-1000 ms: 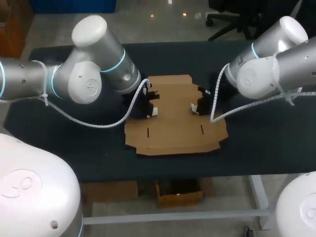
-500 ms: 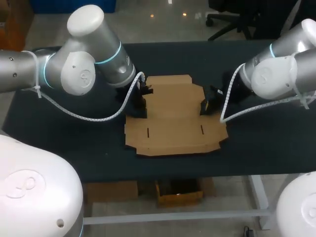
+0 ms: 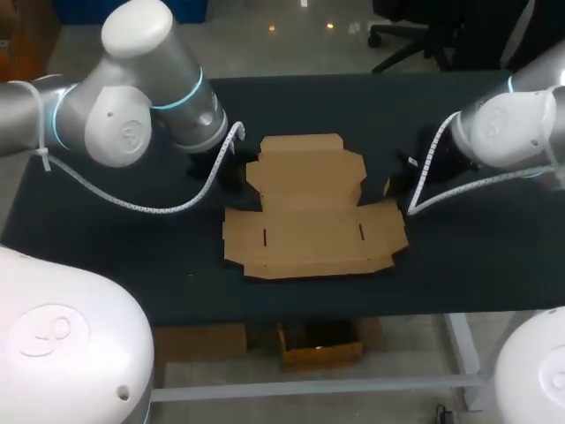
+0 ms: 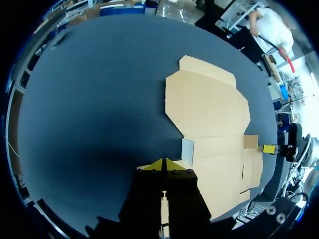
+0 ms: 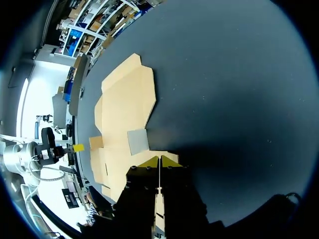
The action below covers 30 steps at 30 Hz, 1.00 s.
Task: Assemble the packaging by folding the flat box into shape, placing the metal phone stand inside, and closing the box properly
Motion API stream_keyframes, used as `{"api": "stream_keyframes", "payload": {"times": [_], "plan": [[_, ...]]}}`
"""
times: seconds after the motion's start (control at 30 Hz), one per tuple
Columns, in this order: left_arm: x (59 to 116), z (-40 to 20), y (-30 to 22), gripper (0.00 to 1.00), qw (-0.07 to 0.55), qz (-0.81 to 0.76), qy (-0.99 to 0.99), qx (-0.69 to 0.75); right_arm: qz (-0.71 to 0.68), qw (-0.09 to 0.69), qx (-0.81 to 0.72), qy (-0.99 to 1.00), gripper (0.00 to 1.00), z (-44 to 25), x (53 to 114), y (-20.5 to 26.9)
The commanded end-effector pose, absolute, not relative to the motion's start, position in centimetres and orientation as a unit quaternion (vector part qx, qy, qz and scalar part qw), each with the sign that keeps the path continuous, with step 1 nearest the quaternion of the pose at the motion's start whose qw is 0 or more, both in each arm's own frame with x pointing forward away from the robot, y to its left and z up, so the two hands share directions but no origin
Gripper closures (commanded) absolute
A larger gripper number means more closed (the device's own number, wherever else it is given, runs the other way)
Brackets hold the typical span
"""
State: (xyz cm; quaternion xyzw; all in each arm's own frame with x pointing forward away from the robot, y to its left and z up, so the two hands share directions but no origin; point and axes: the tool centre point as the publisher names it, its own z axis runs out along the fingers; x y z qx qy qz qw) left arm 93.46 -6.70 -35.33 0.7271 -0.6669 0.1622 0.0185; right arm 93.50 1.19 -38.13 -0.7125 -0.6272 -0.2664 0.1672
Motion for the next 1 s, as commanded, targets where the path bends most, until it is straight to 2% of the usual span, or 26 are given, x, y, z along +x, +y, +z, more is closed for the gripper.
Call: {"api": "stream_keyframes", "payload": {"times": [0.03, 0.33, 0.63, 1.0], "plan": [[92.1, -33.1, -5.4, 1.00, 0.020, 0.164, -0.662, 0.731, -0.266, 0.169, -0.714, -0.625, 1.00, -36.2, 92.3, -0.4], [89.9, -30.7, -4.1, 1.00, 0.035, 0.168, -0.653, 0.737, -0.260, 0.161, -0.725, -0.617, 1.00, -33.7, 89.9, -2.0], [86.1, -28.9, -3.7, 1.00, 0.021, 0.162, -0.649, 0.743, -0.257, 0.153, -0.736, -0.607, 1.00, -32.0, 86.0, -3.5], [81.5, -28.9, -4.1, 1.00, 0.035, 0.174, -0.645, 0.744, -0.272, 0.146, -0.730, -0.610, 1.00, -31.6, 80.8, -4.2]]}}
